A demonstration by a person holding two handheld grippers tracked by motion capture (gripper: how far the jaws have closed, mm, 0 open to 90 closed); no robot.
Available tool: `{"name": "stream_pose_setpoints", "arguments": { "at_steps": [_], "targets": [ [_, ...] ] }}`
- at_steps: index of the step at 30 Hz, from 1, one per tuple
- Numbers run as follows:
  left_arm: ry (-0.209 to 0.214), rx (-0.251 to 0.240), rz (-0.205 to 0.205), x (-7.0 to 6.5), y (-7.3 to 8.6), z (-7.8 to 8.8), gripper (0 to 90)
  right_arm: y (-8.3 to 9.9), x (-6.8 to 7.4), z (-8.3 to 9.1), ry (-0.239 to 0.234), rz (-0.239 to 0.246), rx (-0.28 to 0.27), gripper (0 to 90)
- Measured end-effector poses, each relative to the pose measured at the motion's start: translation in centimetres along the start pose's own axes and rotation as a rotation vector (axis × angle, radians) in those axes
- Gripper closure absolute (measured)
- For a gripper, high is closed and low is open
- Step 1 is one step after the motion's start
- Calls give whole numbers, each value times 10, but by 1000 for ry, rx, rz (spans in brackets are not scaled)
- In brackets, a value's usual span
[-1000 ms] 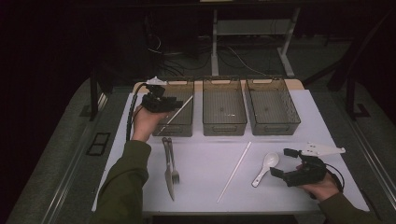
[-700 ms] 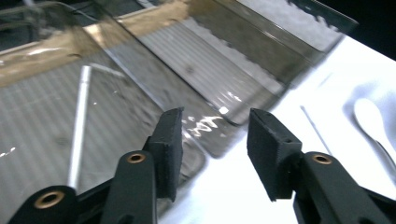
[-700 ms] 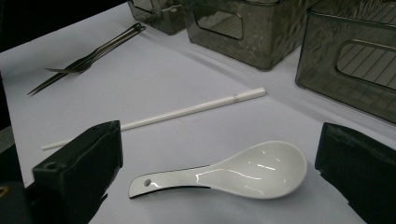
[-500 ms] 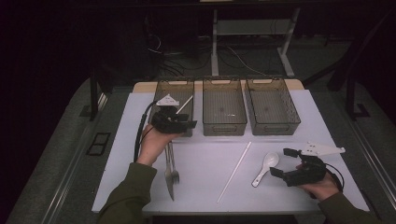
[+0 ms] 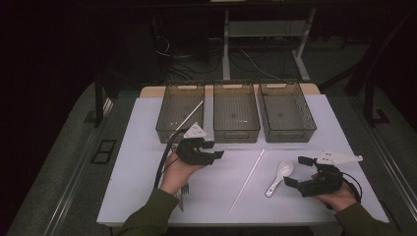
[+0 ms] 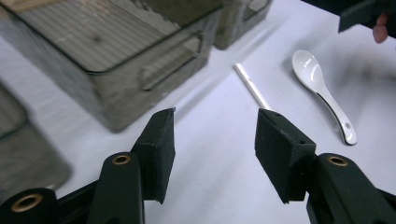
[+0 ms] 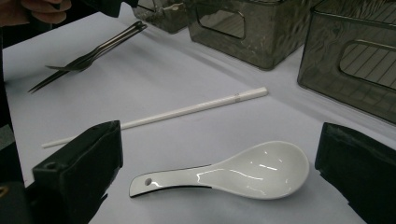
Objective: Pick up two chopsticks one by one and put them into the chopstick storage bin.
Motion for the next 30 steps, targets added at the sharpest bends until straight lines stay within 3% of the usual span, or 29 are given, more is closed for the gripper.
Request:
{"name": "stream_pose_setpoints", "arguments": {
  "at_steps": [9,17,22,25,28,29,30],
  "targets": [
    [69,44,-53,-34,7,-24,542,0,0,-1,1,5,0,9],
    [118,94,-78,-50,8,-50,566,0,0,-1,2,6,2,8],
    [133,132,-90,-60,11,-64,592,0,0,-1,2,6,2,9],
    [127,158,-118,-65,12,-71,629,0,0,-1,4,6,2,9],
    [114,165,-97,-70,14,-80,662,0,0,-1,4,6,2,9],
    [111,179,-126,-69,14,-81,669,0,0,-1,4,7,2,9],
    [108,184,-125,-70,14,-83,681,0,0,-1,3,7,2,9]
  ]
}}
Point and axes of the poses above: each handheld gripper's, and its own axes: z roughly backward along the jaws, y roughly out of its underside, x roughly to its left, the point moved 3 cm from there along -z, roughly forward along the jaws, and after that the axes turned 2 degrees about x, right-handed, at the moved point
